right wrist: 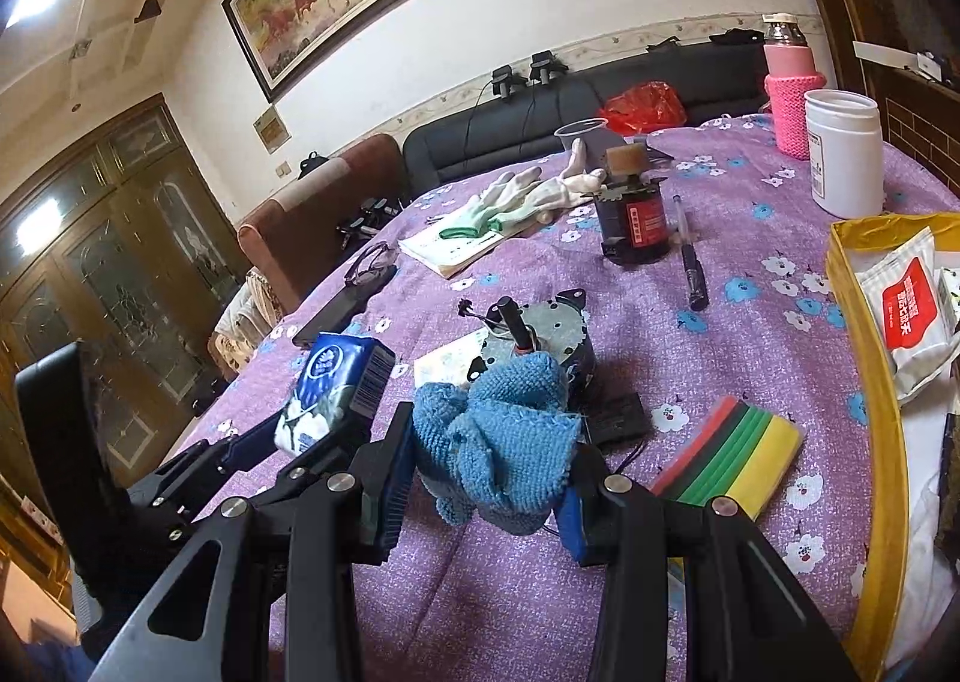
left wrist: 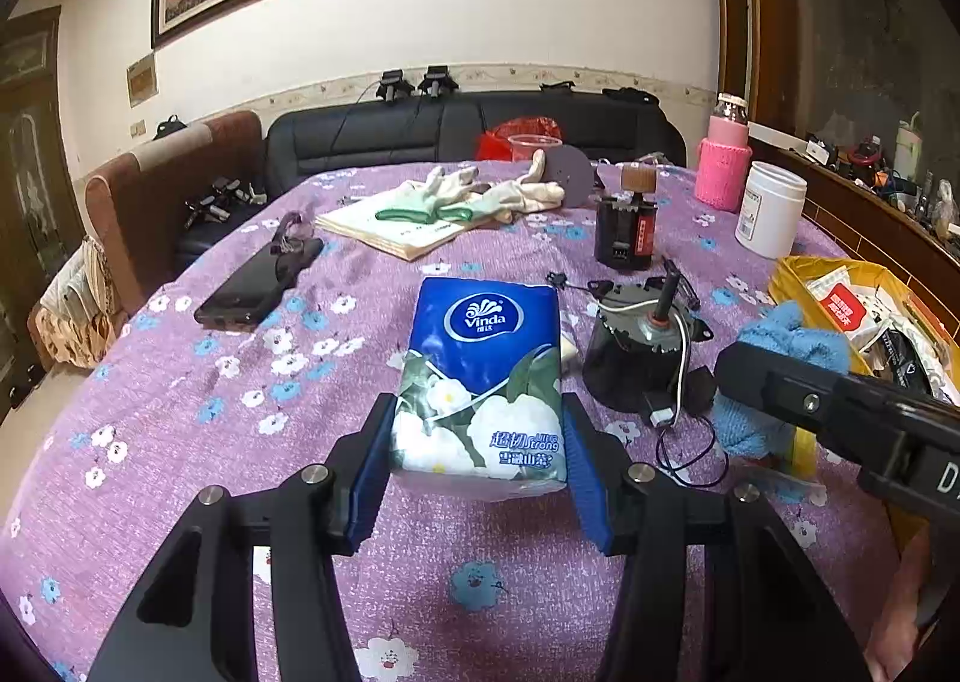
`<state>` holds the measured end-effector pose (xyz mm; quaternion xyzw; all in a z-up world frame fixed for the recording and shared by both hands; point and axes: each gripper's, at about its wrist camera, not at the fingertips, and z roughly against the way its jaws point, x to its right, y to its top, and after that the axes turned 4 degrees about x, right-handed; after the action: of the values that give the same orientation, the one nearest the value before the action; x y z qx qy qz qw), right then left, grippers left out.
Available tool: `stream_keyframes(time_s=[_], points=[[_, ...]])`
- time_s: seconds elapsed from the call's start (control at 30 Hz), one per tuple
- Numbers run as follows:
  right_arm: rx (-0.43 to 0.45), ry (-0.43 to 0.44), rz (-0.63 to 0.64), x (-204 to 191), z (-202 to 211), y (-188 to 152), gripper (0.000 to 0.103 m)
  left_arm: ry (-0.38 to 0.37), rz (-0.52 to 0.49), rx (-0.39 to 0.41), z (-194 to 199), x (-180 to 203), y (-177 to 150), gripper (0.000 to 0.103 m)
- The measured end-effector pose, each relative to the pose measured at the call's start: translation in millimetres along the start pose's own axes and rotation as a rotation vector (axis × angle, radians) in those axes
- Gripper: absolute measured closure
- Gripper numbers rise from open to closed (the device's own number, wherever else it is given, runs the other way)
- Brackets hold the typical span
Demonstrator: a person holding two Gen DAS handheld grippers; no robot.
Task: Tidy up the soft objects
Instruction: 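Carry the blue knit cloth and Vinda tissue pack over the yellow-rimmed tray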
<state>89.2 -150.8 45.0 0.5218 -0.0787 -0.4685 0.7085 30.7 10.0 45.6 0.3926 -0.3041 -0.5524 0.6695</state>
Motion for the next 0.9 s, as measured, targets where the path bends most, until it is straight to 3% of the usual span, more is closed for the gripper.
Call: stream_keyframes(time_s=[0.9], points=[[0.015, -0.007, -0.011, 1.8, 2.8, 0.4, 0.059, 0.012, -0.043, 0.064, 11.8, 6.3, -0.2, 0.051]])
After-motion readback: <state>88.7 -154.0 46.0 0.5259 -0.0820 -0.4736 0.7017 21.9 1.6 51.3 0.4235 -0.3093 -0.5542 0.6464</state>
